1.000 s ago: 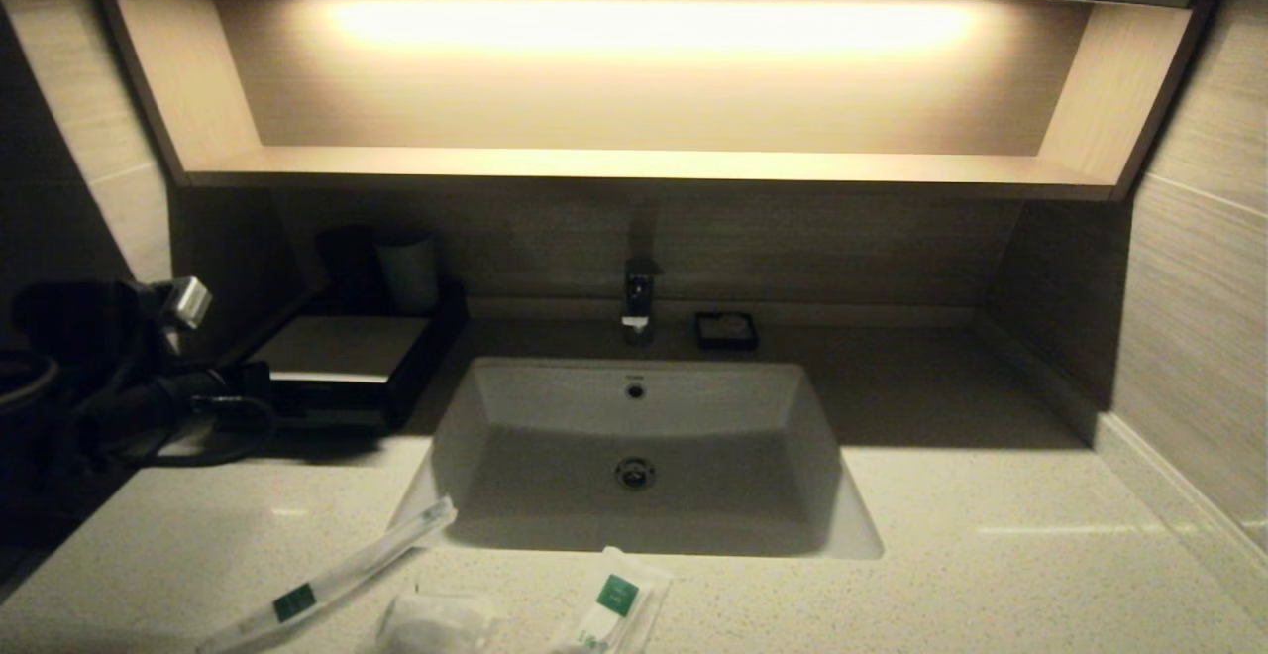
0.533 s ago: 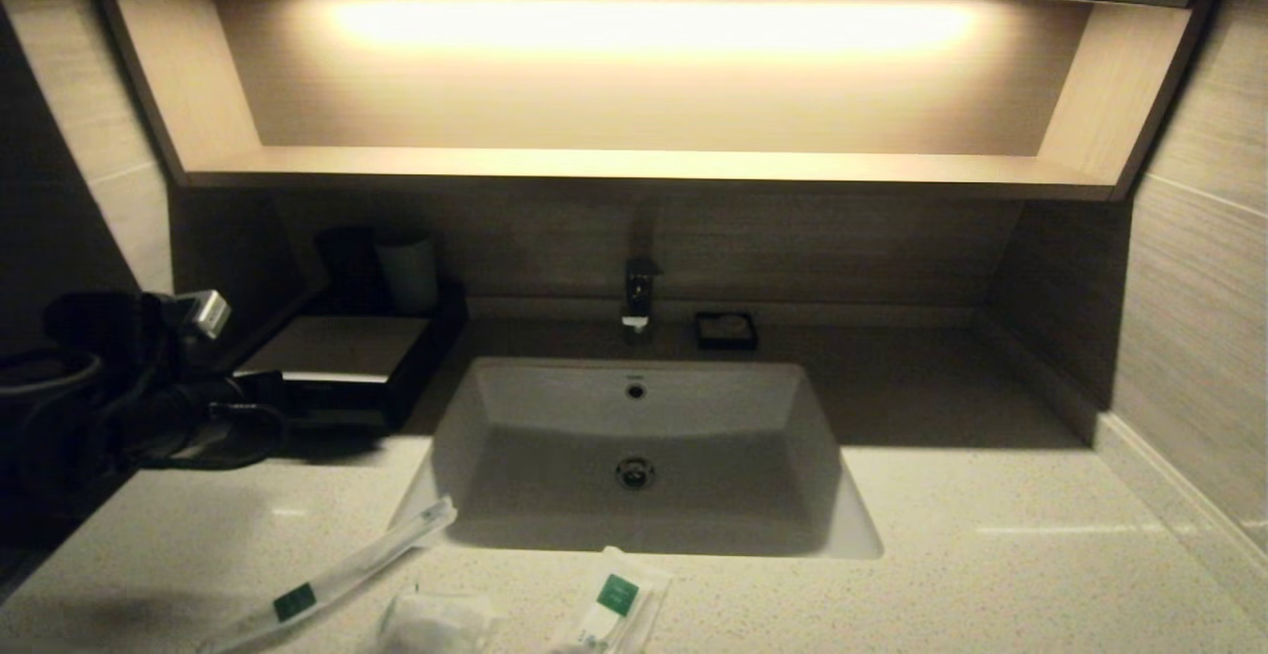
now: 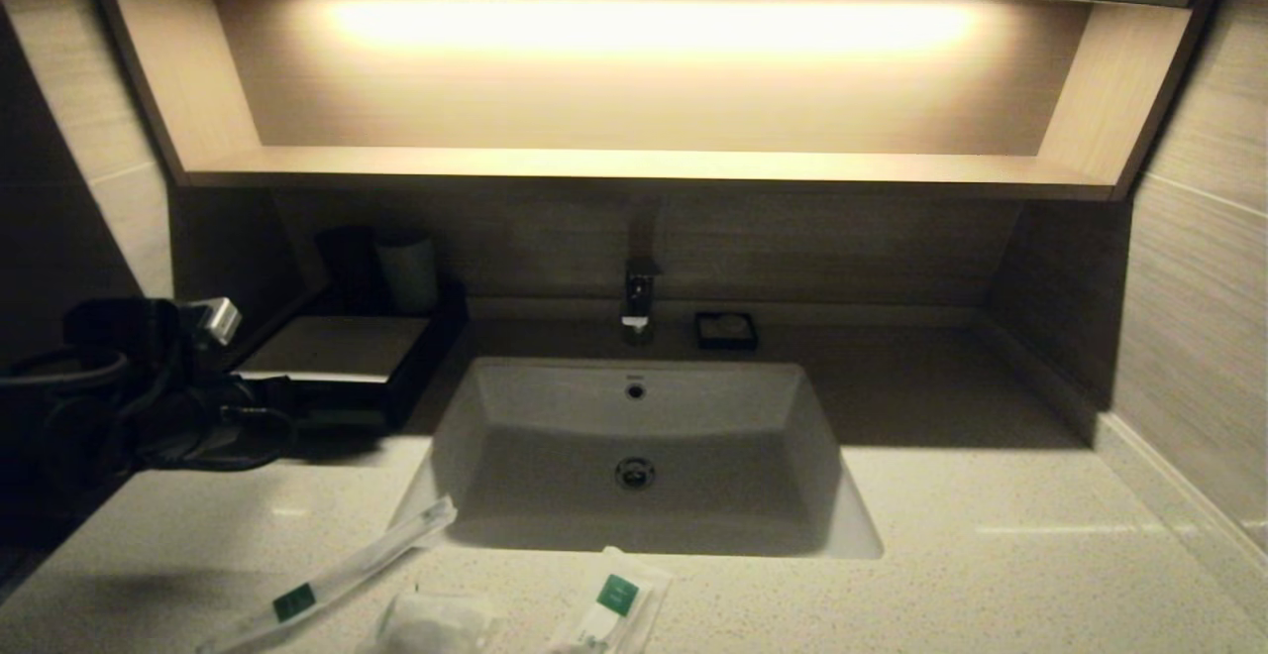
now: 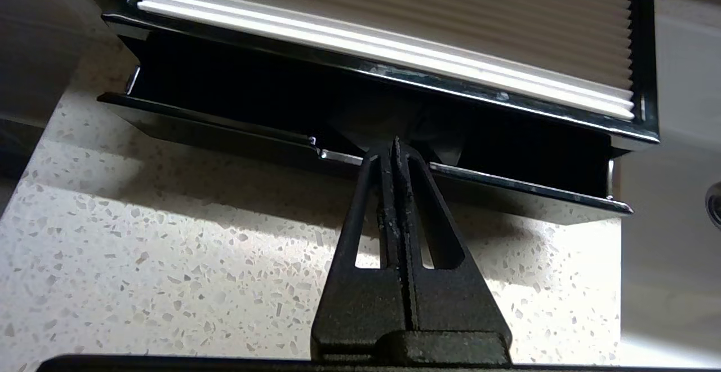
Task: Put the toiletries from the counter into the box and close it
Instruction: Open the drawer
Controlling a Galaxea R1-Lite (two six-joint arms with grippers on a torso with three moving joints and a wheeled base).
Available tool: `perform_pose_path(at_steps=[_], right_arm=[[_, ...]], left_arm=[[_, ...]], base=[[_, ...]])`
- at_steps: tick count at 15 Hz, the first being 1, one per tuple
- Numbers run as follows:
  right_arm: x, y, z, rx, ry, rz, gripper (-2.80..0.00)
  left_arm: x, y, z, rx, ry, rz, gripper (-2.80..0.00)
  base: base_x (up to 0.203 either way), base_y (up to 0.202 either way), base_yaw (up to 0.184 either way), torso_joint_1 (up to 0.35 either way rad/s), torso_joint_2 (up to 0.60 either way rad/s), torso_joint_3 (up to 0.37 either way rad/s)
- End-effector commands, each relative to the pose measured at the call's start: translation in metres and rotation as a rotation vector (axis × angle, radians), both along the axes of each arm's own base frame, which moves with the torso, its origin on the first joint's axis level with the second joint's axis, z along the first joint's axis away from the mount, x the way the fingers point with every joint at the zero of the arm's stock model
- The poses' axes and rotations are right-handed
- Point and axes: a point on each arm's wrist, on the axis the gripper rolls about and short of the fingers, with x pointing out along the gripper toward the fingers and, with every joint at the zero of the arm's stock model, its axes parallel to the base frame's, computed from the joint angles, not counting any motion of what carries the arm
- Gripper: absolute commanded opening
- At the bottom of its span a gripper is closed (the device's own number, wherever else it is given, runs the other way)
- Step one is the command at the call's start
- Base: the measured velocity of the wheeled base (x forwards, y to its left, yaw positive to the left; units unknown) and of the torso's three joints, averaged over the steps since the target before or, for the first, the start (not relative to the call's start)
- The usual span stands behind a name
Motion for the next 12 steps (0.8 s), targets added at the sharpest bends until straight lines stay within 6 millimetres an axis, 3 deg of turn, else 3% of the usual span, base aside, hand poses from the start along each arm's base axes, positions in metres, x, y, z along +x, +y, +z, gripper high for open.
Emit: perform_pose_path(at_steps=[1, 12], right_arm=[[0.0001, 0.0000, -0.0004, 0.000, 0.001, 0.001, -2.80], [0.0001, 0.0000, -0.0004, 0.000, 0.001, 0.001, -2.80]], left_arm=[[0.0037, 0.0009, -0.0047, -0.002, 0.008, 0.001, -2.80], [0.0087, -0.0022, -0.0099, 0.005, -0.025, -0.010, -2.80]], base=[[0.000, 0.000, 0.000, 0.000, 0.00, 0.000], [0.000, 0.000, 0.000, 0.000, 0.00, 0.000]])
